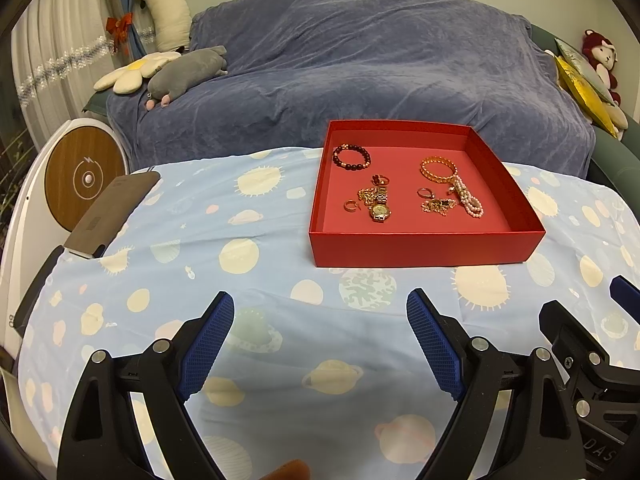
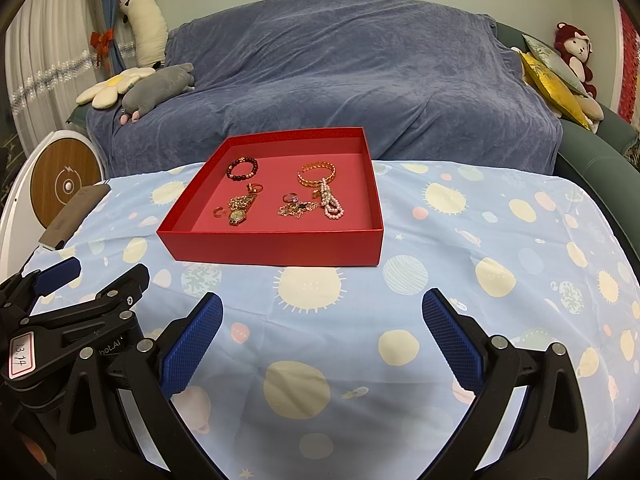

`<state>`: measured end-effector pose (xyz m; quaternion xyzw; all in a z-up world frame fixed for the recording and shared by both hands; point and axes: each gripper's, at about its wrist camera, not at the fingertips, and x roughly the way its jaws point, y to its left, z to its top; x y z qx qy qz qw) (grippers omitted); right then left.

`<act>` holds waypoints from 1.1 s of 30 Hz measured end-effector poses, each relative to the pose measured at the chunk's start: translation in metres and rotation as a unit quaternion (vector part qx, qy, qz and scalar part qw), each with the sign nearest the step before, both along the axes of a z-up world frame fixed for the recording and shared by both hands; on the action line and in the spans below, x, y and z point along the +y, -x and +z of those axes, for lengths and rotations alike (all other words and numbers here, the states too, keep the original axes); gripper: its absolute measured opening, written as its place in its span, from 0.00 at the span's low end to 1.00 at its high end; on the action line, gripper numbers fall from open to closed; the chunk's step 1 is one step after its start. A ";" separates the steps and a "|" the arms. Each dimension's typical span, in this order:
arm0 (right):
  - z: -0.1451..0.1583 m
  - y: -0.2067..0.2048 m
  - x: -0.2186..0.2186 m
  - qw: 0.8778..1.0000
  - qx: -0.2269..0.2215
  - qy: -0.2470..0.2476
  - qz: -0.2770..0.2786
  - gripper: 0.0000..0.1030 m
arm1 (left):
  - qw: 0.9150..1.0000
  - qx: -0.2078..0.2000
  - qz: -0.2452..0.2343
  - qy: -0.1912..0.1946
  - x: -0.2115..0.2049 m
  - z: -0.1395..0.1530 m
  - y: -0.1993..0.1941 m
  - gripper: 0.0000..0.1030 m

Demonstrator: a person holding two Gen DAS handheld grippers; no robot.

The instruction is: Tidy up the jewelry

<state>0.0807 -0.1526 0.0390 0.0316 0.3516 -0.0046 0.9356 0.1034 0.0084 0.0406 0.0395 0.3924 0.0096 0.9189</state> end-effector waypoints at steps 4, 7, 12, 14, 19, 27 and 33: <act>0.000 0.000 0.000 1.000 -0.001 0.000 0.000 0.95 | 1.000 0.000 0.000 0.000 0.000 0.000 0.000 0.83; 0.000 0.000 0.000 1.000 0.000 0.000 0.000 0.95 | 1.000 0.000 0.000 0.000 0.000 0.000 0.000 0.83; 0.000 0.000 0.000 1.000 -0.001 0.000 0.000 0.95 | 1.000 -0.001 0.000 -0.002 0.001 0.001 0.000 0.83; 0.000 0.000 0.000 1.000 0.000 0.000 0.000 0.95 | 1.000 -0.001 0.000 0.002 0.002 0.001 0.000 0.83; 0.000 0.001 0.001 1.000 -0.001 0.004 0.002 0.95 | 1.000 -0.003 -0.001 0.007 0.003 0.004 0.000 0.83; 0.000 0.001 0.001 1.000 0.000 0.007 0.003 0.95 | 1.000 -0.010 -0.006 -0.001 0.000 0.004 0.000 0.83; -0.002 0.001 0.001 1.000 0.000 0.010 0.005 0.95 | 1.000 -0.017 -0.001 -0.004 -0.001 0.001 0.002 0.83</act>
